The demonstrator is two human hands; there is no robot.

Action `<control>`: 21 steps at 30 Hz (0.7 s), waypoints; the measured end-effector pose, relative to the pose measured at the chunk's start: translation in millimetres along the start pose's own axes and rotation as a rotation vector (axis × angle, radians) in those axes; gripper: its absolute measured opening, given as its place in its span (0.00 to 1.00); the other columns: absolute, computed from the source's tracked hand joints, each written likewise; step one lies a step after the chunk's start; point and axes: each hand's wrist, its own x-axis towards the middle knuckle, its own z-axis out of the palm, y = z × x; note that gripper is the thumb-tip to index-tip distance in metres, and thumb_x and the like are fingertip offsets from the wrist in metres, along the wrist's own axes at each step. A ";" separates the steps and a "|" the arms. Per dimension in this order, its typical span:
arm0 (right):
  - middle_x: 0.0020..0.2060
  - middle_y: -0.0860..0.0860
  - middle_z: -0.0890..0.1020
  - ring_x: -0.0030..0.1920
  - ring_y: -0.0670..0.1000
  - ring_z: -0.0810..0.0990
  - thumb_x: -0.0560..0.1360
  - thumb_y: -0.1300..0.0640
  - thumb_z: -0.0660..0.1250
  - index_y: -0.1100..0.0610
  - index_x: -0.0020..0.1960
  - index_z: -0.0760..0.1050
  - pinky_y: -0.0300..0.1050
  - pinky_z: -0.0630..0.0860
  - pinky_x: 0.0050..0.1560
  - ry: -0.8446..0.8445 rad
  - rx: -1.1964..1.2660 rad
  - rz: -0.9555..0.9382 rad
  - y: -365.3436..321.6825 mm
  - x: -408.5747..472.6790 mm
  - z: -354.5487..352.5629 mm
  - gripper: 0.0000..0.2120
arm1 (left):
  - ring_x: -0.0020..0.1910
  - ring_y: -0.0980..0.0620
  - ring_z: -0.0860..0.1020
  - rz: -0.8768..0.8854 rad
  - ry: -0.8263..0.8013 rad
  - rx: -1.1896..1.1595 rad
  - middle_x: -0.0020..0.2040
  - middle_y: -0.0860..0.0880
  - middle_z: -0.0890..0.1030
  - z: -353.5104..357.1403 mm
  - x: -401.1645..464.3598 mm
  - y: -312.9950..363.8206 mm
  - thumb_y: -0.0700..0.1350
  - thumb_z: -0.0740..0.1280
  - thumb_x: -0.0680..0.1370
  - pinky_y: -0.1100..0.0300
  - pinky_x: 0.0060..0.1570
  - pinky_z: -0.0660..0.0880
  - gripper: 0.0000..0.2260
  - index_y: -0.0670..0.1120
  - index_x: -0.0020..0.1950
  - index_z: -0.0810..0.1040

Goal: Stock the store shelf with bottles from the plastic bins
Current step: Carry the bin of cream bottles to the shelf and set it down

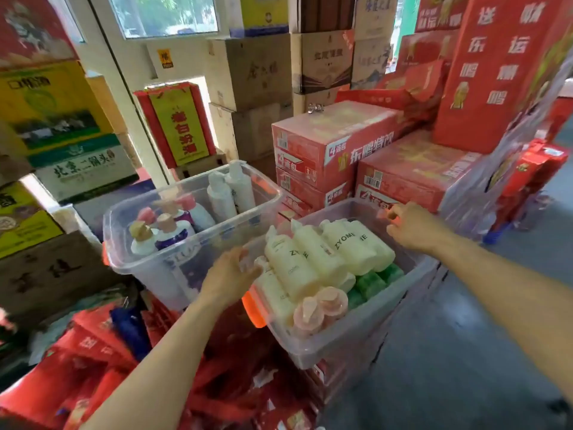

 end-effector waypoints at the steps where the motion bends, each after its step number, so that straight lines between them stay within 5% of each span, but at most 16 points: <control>1: 0.63 0.59 0.75 0.57 0.59 0.77 0.76 0.57 0.62 0.57 0.65 0.74 0.51 0.75 0.57 -0.012 -0.018 -0.001 5.9 8.8 1.7 0.17 | 0.58 0.47 0.77 -0.047 0.003 0.002 0.65 0.46 0.76 4.6 2.8 -0.1 0.53 0.69 0.75 0.50 0.58 0.75 0.26 0.47 0.71 0.70; 6: 0.58 0.61 0.77 0.54 0.63 0.77 0.77 0.58 0.58 0.55 0.59 0.75 0.56 0.77 0.56 -0.125 -0.100 -0.001 30.4 43.2 4.6 0.13 | 0.64 0.41 0.72 -0.350 -0.012 -0.009 0.68 0.42 0.71 24.8 7.0 2.4 0.54 0.68 0.75 0.49 0.61 0.71 0.31 0.43 0.73 0.62; 10: 0.53 0.63 0.79 0.51 0.63 0.79 0.81 0.53 0.56 0.65 0.60 0.72 0.51 0.77 0.49 -0.195 -0.058 0.047 49.3 68.7 8.5 0.17 | 0.61 0.41 0.75 -0.572 -0.013 -0.149 0.67 0.39 0.72 39.1 7.4 10.1 0.53 0.66 0.77 0.52 0.55 0.73 0.31 0.38 0.73 0.60; 15: 0.31 0.57 0.77 0.31 0.52 0.76 0.82 0.50 0.58 0.66 0.49 0.74 0.41 0.68 0.26 -0.329 0.103 0.147 59.0 87.3 13.8 0.18 | 0.43 0.51 0.76 -0.589 0.069 -0.289 0.46 0.48 0.76 52.8 4.4 12.4 0.45 0.67 0.78 0.60 0.35 0.71 0.18 0.41 0.66 0.71; 19: 0.37 0.57 0.76 0.39 0.57 0.78 0.77 0.61 0.65 0.68 0.56 0.72 0.50 0.78 0.41 -0.370 0.197 0.179 58.7 99.2 25.5 0.12 | 0.44 0.48 0.79 -0.660 0.070 -0.355 0.50 0.43 0.80 48.6 2.7 10.9 0.47 0.70 0.76 0.60 0.35 0.75 0.18 0.41 0.62 0.74; 21: 0.42 0.60 0.77 0.43 0.60 0.78 0.76 0.62 0.67 0.68 0.59 0.72 0.51 0.78 0.42 -0.366 0.218 0.191 57.0 103.9 32.1 0.15 | 0.34 0.53 0.80 -0.675 0.075 -0.406 0.45 0.41 0.82 48.9 3.7 8.1 0.47 0.70 0.76 0.64 0.29 0.75 0.14 0.40 0.56 0.78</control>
